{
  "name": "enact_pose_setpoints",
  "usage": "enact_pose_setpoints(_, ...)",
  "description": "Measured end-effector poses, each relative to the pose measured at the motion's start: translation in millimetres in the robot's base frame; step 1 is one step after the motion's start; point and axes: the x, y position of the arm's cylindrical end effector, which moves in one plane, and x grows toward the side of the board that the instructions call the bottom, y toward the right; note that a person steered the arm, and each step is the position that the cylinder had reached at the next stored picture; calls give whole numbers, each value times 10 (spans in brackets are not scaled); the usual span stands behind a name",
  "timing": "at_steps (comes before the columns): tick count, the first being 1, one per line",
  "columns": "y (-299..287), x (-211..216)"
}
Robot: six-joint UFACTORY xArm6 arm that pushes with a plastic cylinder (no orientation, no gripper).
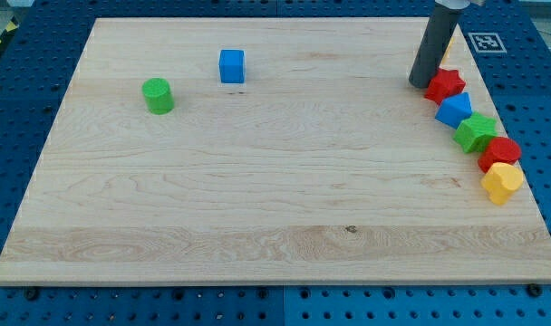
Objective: Move the yellow hexagon above the red star
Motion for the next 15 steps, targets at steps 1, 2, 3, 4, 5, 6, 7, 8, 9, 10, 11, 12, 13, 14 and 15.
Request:
enact_pose_setpoints(1,-64,0)
enact_pose_setpoints(2,-179,-28)
enact_pose_setpoints(3,-216,-59)
enact_pose_setpoints(4,-220,-171)
enact_pose_setpoints(5,-262,-260)
enact_pose_setpoints(6,-342,-431)
enact_pose_setpoints(7,-342,-490)
enact_pose_setpoints(8,-342,-511)
enact_pose_setpoints(9,-342,-590)
enact_pose_setpoints(10,-342,-691)
enact_pose_setpoints(11,-342,-769)
enact_pose_setpoints(12,-313,-857)
enact_pose_setpoints(13,-304,-889)
enact_pose_setpoints(14,-269,-1012)
enact_pose_setpoints(15,-176,-1068)
